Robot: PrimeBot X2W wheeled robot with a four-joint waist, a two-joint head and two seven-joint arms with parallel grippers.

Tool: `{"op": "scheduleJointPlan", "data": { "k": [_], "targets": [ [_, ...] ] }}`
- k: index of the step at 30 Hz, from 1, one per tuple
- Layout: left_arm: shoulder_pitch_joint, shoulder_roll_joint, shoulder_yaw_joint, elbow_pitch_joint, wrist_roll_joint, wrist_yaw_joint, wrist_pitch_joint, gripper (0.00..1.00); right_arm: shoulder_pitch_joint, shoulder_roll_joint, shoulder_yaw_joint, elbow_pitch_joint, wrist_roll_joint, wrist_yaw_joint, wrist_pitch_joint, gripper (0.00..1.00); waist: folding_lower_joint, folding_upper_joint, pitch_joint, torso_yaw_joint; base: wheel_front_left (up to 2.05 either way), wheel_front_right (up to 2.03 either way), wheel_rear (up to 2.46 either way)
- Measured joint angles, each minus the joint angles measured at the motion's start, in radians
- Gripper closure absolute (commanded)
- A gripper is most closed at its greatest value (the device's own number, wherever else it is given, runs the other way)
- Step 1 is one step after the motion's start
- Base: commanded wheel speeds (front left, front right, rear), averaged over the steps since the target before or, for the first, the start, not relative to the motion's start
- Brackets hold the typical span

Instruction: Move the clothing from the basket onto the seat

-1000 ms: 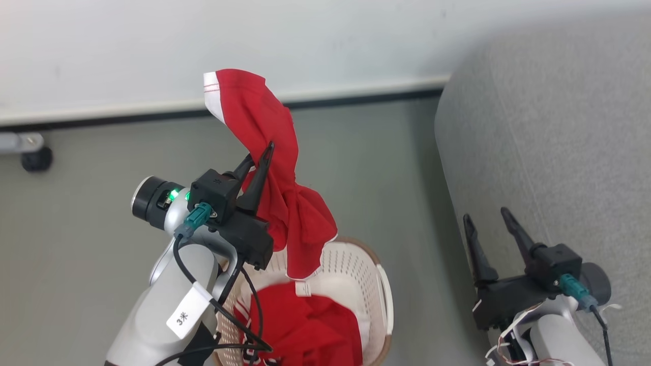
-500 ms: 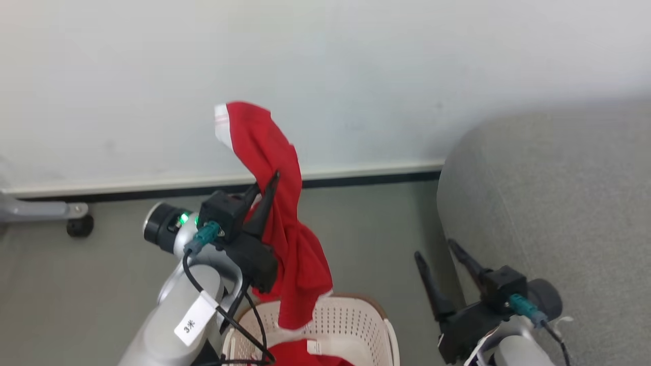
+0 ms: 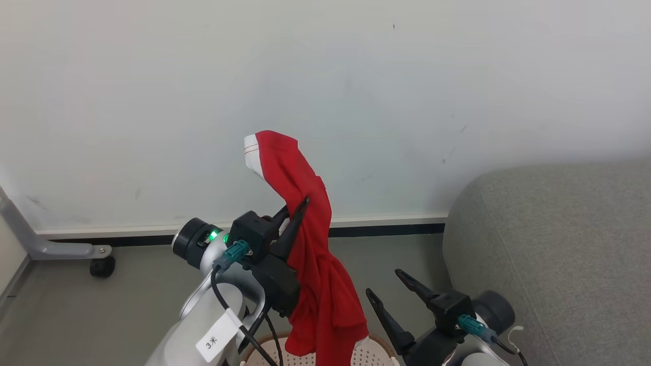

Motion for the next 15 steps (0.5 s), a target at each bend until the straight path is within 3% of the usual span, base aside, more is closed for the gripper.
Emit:
{"op": "scheduleJointPlan", "data": {
  "k": [9, 15],
  "targets": [
    [-0.02, -0.002, -0.058, -0.047, -0.017, -0.001, 0.027, 1.0, -0.087, 0.001, 0.183, 0.02, 0.119, 0.001, 0.0, 0.0, 0.0001, 0.0002, -0.004, 0.03, 0.0, 0.0, 0.0],
    [-0.041, -0.004, -0.107, -0.088, -0.037, -0.001, 0.046, 1.0, -0.147, 0.002, 0.249, 0.064, 0.175, 0.001, 0.0, 0.0, 0.0002, 0.0001, 0.002, 0.053, 0.0, 0.0, 0.0]
  ]
}}
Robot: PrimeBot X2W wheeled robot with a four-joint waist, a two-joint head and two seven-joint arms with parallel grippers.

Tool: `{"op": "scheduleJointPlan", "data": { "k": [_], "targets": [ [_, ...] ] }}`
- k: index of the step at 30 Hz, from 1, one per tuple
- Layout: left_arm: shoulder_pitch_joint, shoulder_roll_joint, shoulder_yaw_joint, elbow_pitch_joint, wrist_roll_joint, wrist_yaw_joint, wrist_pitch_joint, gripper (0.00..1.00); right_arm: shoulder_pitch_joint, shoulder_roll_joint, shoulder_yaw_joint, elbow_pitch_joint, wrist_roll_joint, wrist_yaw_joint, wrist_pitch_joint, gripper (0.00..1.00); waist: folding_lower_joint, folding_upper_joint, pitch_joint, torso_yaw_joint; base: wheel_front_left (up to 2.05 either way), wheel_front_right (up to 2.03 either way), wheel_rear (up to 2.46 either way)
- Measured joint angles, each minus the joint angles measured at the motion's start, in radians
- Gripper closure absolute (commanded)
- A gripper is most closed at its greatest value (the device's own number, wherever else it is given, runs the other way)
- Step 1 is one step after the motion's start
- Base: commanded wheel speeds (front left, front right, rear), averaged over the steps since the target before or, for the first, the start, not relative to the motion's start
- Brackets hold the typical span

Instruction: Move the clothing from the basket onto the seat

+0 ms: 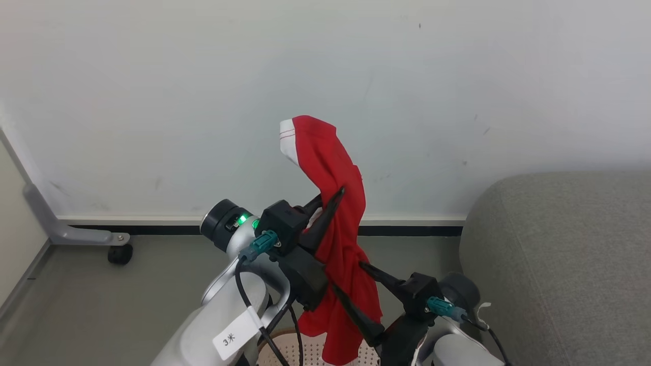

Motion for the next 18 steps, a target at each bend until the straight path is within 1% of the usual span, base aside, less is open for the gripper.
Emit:
{"op": "scheduleJointPlan", "data": {
  "k": [3, 12, 15, 16, 17, 18],
  "targets": [
    [-0.004, 0.001, -0.015, -0.021, -0.026, 0.0, 0.007, 1.0, -0.024, 0.0, 0.015, 0.021, 0.029, 0.0, 0.0, 0.0, 0.0, 0.0, 0.004, 0.01, 0.0, 0.0, 0.0],
    [-0.007, 0.0, -0.065, -0.086, -0.06, 0.0, 0.026, 1.0, -0.048, 0.0, 0.05, 0.103, 0.117, 0.0, 0.0, 0.0, 0.0, 0.0001, 0.014, 0.033, 0.0, 0.0, 0.0],
    [-0.007, 0.0, -0.068, -0.102, -0.086, 0.0, 0.033, 1.0, -0.064, -0.001, 0.07, 0.122, 0.14, 0.0, 0.0, 0.0, 0.0, 0.0, 0.017, 0.04, 0.0, 0.0, 0.0],
    [-0.007, 0.001, -0.068, -0.107, -0.092, 0.0, 0.034, 1.0, -0.071, -0.001, 0.076, 0.124, 0.147, -0.001, 0.0, 0.02, 0.0, 0.0001, 0.018, 0.041, 0.0, 0.0, 0.0],
    [-0.007, 0.001, -0.068, -0.113, -0.097, 0.0, 0.035, 1.0, -0.079, 0.0, 0.083, 0.127, 0.156, -0.001, 0.0, 0.5, 0.0, 0.0001, 0.019, 0.042, 0.0, 0.0, 0.0],
    [-0.007, 0.001, -0.068, -0.119, -0.1, 0.0, 0.035, 1.0, -0.086, 0.0, 0.091, 0.128, 0.167, -0.001, 0.0, 0.6, 0.0, 0.0001, 0.02, 0.043, 0.0, 0.0, 0.0]
  ]
}}
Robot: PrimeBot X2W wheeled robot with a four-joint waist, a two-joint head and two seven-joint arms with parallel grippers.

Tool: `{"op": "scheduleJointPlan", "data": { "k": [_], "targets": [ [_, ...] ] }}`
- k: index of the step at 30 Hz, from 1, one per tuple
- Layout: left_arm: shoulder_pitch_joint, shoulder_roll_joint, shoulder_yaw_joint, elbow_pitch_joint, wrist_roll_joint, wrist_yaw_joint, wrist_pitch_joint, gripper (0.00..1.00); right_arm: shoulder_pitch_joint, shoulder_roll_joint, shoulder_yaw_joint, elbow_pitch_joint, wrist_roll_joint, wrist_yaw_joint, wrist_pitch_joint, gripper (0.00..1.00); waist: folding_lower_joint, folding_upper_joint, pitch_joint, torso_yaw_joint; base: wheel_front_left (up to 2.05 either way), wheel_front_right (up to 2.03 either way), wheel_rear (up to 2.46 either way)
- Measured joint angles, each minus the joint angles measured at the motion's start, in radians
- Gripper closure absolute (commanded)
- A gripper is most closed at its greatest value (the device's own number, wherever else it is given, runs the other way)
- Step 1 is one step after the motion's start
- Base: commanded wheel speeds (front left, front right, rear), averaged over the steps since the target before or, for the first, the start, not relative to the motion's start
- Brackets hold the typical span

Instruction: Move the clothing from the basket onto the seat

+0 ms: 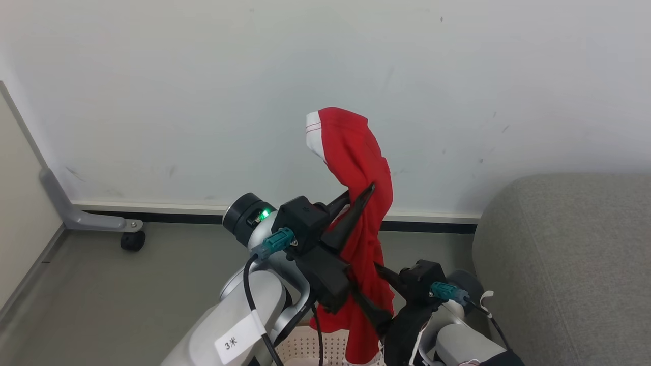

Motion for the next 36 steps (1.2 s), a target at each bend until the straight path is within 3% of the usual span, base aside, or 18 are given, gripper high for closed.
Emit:
{"op": "scheduleJointPlan", "data": {
  "k": [3, 8, 9, 12, 13, 24, 28, 36],
  "targets": [
    [0.0, -0.001, 0.001, -0.008, -0.008, 0.001, 0.008, 1.0, -0.01, 0.0, 0.02, 0.006, 0.019, -0.002, 0.0, 1.0, 0.0, 0.0, 0.003, 0.002, 0.0, 0.0, 0.0],
    [0.005, 0.0, 0.028, -0.007, -0.012, 0.019, 0.016, 0.99, -0.03, 0.001, 0.039, 0.015, 0.046, -0.007, 0.0, 1.0, 0.0, 0.0, 0.008, -0.007, 0.0, 0.0, 0.0],
    [0.007, 0.0, 0.035, -0.007, -0.016, 0.019, 0.016, 0.75, -0.035, 0.0, 0.039, 0.022, 0.049, -0.009, 0.0, 1.0, 0.0, 0.0, 0.009, -0.011, 0.0, 0.0, 0.0],
    [0.02, 0.011, 0.052, -0.004, -0.037, 0.03, 0.014, 0.31, -0.043, 0.0, 0.035, 0.037, 0.065, -0.009, 0.0, 1.0, 0.0, 0.0, 0.011, -0.025, 0.0, 0.0, 0.0],
    [0.027, 0.016, 0.058, -0.002, -0.04, 0.036, 0.012, 0.01, -0.043, 0.0, 0.033, 0.043, 0.066, -0.009, 0.0, 1.0, 0.0, 0.0, 0.012, -0.03, 0.0, 0.0, 0.0],
    [0.132, 0.058, 0.119, 0.022, -0.076, 0.067, -0.022, 0.0, -0.07, -0.009, -0.03, 0.08, 0.07, -0.009, 0.0, 1.0, 0.0, 0.0, 0.014, -0.114, 0.0, 0.0, 0.0],
    [0.174, 0.061, 0.132, 0.026, -0.088, 0.081, -0.039, 0.0, -0.07, -0.048, -0.054, 0.071, 0.069, -0.013, 0.0, 1.0, 0.0, 0.0, 0.013, -0.155, 0.0, 0.0, 0.0],
    [0.231, 0.081, 0.157, 0.043, -0.109, 0.099, -0.065, 0.0, -0.048, -0.152, -0.109, 0.012, 0.061, -0.053, 0.0, 1.0, 0.0, 0.0, 0.009, -0.244, 0.0, 0.0, 0.0]
  ]
}}
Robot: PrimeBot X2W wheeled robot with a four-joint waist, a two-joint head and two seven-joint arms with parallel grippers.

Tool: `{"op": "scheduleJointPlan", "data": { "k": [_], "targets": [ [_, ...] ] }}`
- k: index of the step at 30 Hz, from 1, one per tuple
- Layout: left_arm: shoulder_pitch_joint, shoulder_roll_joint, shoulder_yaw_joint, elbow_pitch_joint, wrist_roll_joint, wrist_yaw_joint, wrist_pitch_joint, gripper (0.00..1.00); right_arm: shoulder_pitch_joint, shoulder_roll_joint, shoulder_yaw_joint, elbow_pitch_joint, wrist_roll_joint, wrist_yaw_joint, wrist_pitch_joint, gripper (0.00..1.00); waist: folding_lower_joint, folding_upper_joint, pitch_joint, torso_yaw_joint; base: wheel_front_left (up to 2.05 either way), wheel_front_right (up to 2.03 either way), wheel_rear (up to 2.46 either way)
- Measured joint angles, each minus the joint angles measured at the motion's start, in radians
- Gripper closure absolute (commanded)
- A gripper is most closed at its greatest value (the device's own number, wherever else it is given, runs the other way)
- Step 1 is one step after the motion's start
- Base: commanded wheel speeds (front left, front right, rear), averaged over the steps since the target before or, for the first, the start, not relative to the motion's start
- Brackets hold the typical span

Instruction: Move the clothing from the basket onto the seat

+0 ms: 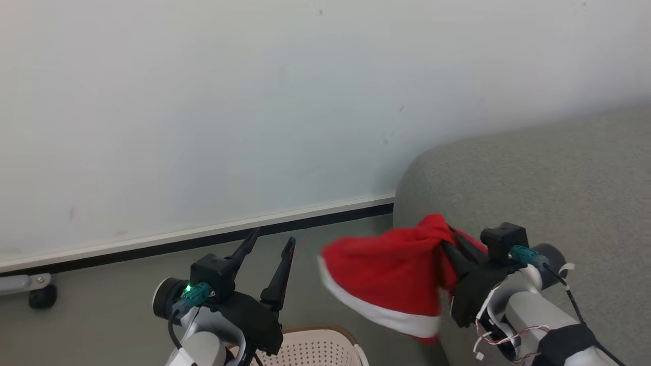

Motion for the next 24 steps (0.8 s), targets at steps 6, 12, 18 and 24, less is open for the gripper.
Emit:
{"op": "scheduleJointPlan", "data": {
  "k": [6, 12, 18, 24],
  "targets": [
    [0.033, -0.005, -0.009, 0.004, 0.0, 0.005, -0.009, 0.0, 0.051, -0.067, -0.038, -0.045, -0.005, -0.029, 0.0, 1.0, 0.0, 0.0, -0.005, -0.067, 0.0, 0.0, 0.0],
    [0.083, -0.026, -0.037, -0.003, 0.0, -0.002, -0.018, 0.0, 0.112, -0.105, -0.062, -0.115, -0.013, -0.063, 0.0, 1.0, -0.0001, 0.0, -0.015, -0.132, 0.0, 0.0, 0.0],
    [0.095, -0.047, -0.063, -0.028, 0.0, -0.002, -0.025, 0.0, 0.139, -0.137, -0.079, -0.214, -0.038, -0.089, 0.0, 1.0, -0.0001, 0.0, -0.016, -0.195, 0.0, 0.0, 0.0],
    [0.095, -0.056, -0.086, -0.029, 0.002, 0.0, -0.026, 0.0, 0.142, -0.152, -0.084, -0.291, -0.057, -0.102, 0.0, 1.0, -0.0001, 0.0, -0.002, -0.253, 0.0, 0.0, 0.0]
  ]
}}
